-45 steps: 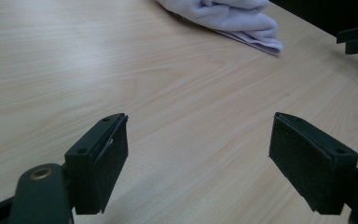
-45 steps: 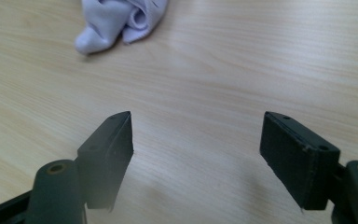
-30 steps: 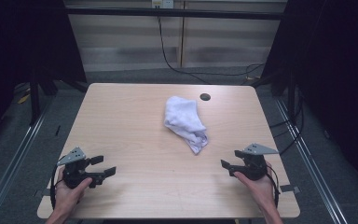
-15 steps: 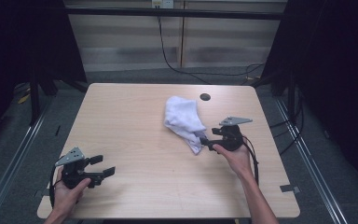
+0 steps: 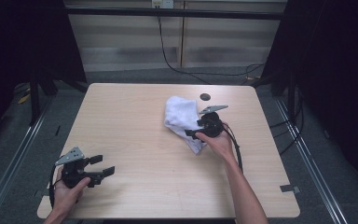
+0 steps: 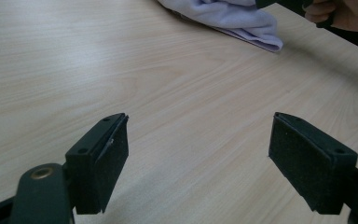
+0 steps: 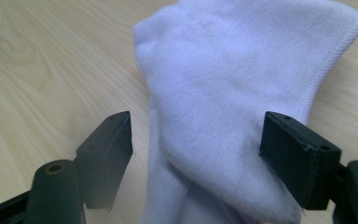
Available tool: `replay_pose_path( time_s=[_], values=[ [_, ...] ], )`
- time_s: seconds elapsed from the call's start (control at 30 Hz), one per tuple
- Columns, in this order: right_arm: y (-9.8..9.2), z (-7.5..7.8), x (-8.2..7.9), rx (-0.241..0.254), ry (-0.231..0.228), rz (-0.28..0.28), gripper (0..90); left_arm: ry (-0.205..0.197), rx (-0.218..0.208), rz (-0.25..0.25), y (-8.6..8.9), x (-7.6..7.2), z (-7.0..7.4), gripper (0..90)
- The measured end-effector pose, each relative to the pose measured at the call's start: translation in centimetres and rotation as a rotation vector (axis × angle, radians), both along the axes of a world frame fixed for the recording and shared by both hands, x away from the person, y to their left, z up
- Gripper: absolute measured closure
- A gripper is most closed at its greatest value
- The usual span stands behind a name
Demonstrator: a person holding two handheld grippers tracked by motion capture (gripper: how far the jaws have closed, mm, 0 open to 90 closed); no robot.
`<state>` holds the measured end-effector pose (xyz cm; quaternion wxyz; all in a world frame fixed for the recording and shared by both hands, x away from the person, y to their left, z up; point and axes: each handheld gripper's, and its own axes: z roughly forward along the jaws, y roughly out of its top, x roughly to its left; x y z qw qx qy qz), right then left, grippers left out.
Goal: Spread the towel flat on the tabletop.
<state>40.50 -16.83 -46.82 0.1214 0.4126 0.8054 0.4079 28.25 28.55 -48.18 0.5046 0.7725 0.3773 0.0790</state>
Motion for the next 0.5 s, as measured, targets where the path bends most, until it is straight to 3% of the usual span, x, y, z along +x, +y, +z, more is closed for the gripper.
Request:
replay_pose_path(
  time_s=[0.1, 0.2, 0.27, 0.4, 0.5],
  values=[
    [0.2, -0.5, 0.8, -0.002, 0.013, -0.007, 29.7, 0.004, -0.001, 0.003, 0.0, 0.1, -0.1, 19.7],
    [0.2, -1.2, 1.4, -0.005, 0.021, -0.017, 45.8, 0.005, -0.001, 0.001, 0.0, 0.2, -0.1, 19.8],
    [0.1, -1.3, 1.5, 0.0, 0.021, -0.015, 49.5, 0.008, 0.0, 0.004, 0.1, 0.3, -0.2, 19.7],
    [-0.1, -1.4, 1.6, 0.008, 0.023, -0.039, 69.8, 0.012, -0.003, 0.007, 0.1, 0.3, -0.2, 20.0],
    [-0.1, -1.0, 1.2, 0.024, 0.021, -0.028, 76.3, 0.009, -0.003, 0.002, 0.0, 0.3, -0.2, 20.1]
  ],
)
